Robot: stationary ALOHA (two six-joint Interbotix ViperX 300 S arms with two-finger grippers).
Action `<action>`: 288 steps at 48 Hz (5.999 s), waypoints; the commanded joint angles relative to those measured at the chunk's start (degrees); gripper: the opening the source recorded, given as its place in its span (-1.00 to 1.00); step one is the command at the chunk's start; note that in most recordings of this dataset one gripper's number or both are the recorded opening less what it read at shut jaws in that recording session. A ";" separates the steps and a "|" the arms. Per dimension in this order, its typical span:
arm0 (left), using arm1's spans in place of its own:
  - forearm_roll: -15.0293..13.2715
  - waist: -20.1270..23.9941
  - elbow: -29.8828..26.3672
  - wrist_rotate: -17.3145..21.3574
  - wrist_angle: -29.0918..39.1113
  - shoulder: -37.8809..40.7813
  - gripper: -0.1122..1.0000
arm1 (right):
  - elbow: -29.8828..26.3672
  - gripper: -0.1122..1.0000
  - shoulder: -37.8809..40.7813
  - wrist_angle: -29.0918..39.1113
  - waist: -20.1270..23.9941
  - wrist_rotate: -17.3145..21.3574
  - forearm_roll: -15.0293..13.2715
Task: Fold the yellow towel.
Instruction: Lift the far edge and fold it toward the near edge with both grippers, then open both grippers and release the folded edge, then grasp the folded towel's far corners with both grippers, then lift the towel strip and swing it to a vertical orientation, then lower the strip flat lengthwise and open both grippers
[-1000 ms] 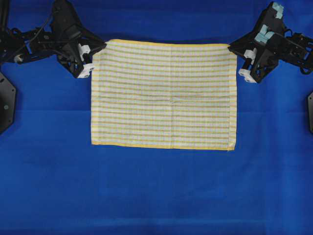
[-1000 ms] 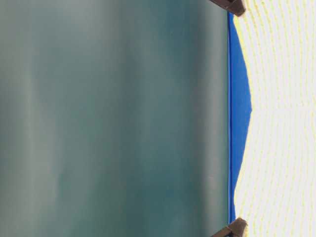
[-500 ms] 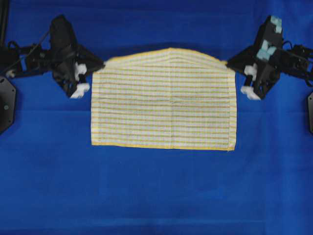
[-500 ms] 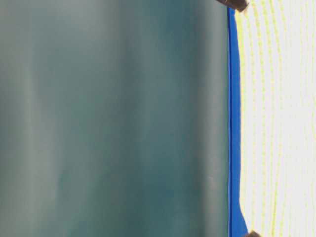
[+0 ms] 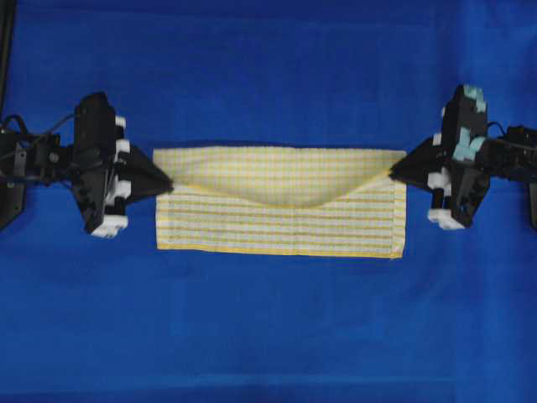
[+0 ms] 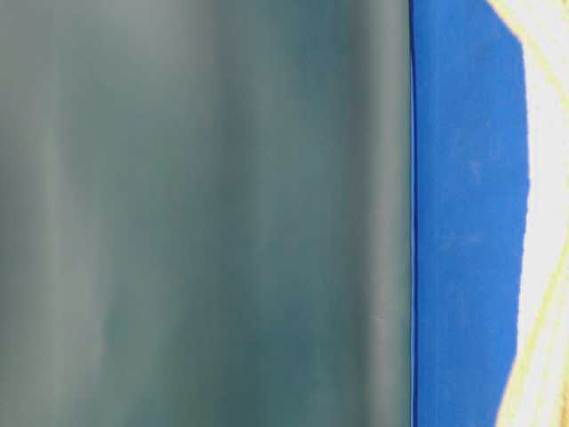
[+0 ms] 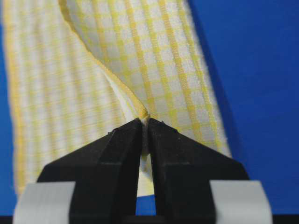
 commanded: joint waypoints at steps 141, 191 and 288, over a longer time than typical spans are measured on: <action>0.00 10.02 -11.87 10.37 22.94 14.68 -0.36 | -2.11 -0.11 12.13 2.11 -5.54 -6.06 3.34; -0.09 8.44 -18.63 9.67 35.51 -4.04 -0.76 | -4.57 -0.73 -10.55 12.92 -13.01 -11.95 1.32; -2.20 -10.99 -50.89 -1.58 14.06 25.58 -0.76 | -32.08 -0.73 15.03 7.73 -33.66 -12.57 -11.69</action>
